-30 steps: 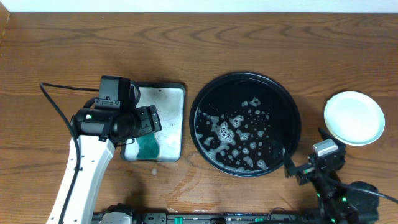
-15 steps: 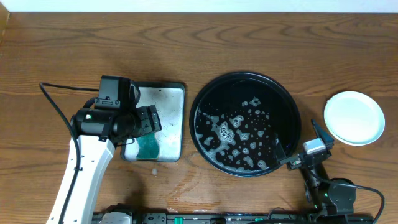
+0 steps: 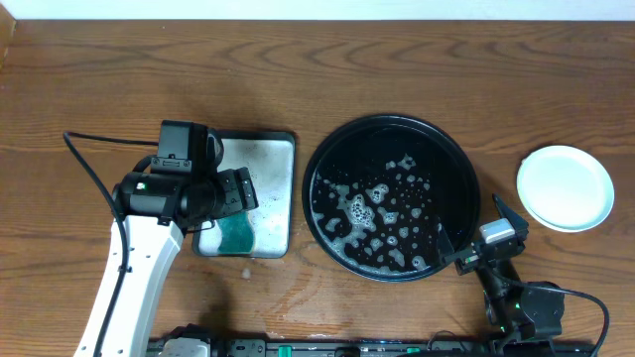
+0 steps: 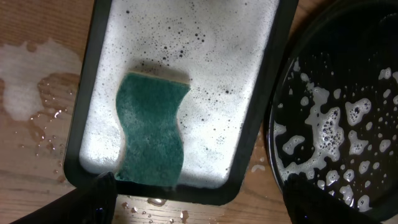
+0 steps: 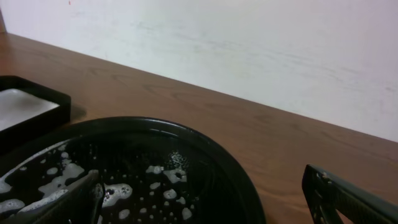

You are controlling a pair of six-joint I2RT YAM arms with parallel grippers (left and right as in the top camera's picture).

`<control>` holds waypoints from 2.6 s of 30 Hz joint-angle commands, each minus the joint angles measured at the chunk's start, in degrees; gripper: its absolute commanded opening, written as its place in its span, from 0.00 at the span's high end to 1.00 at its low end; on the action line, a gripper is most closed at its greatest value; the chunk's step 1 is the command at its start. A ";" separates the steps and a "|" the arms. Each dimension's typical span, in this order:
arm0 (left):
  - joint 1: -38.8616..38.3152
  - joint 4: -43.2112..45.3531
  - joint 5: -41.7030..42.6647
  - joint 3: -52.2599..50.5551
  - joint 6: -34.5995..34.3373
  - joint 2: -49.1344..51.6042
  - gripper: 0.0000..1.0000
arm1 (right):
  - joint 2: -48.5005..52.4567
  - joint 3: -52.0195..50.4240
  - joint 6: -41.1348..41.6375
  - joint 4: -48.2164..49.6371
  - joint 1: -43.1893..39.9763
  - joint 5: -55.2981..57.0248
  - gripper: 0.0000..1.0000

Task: Clean dirty plates on tray and stack at the side

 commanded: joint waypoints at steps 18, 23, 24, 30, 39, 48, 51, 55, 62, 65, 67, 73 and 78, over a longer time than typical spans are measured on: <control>0.26 4.48 -3.78 -2.93 8.57 -33.53 0.14 | -0.09 -0.07 -0.59 -0.26 -0.44 -0.31 0.01; 1.18 24.11 -3.85 -16.55 17.29 -46.01 0.14 | -0.09 -0.07 -0.59 -0.24 -0.44 -0.28 0.01; 1.57 26.71 -4.15 -18.93 17.22 -47.52 0.14 | -0.09 -0.07 -0.59 -0.24 -0.44 -0.31 0.01; 2.51 49.37 -6.03 -39.36 17.20 -59.52 0.14 | -0.09 -0.07 -0.59 -0.26 -0.44 -0.28 0.01; 3.87 67.01 -7.28 -57.24 17.18 -69.94 0.14 | -0.09 -0.07 -0.59 -0.24 -0.44 -0.28 0.01; 4.11 67.78 -9.70 -60.61 17.25 -70.36 0.14 | -0.09 -0.07 -0.59 -0.26 -0.44 -0.28 0.01; 4.11 64.74 -9.60 -60.59 17.25 -70.36 0.14 | -0.09 -0.07 -0.59 -0.24 -0.44 -0.31 0.01; 4.11 58.84 -9.60 -60.59 17.22 -70.36 0.14 | -0.09 -0.07 -0.59 -0.24 -0.44 -0.28 0.01; 4.11 51.65 -9.60 -60.59 17.22 -70.31 0.14 | -0.09 -0.07 -0.59 -0.26 -0.44 -0.31 0.01; 4.11 51.65 -9.60 -60.59 17.22 -70.31 0.14 | -0.09 -0.07 -0.59 -0.26 -0.44 -0.28 0.01; 4.11 51.65 -9.62 -60.59 17.22 -70.31 0.14 | -0.09 -0.07 -0.59 -0.26 -0.44 -0.28 0.01; 4.11 51.65 -9.60 -60.59 17.22 -70.20 0.14 | -0.09 -0.07 -0.59 -0.26 -0.44 -0.28 0.01; 4.11 51.65 -9.62 -60.59 17.25 -70.20 0.14 | -0.09 -0.07 -0.59 -0.26 -0.44 -0.28 0.01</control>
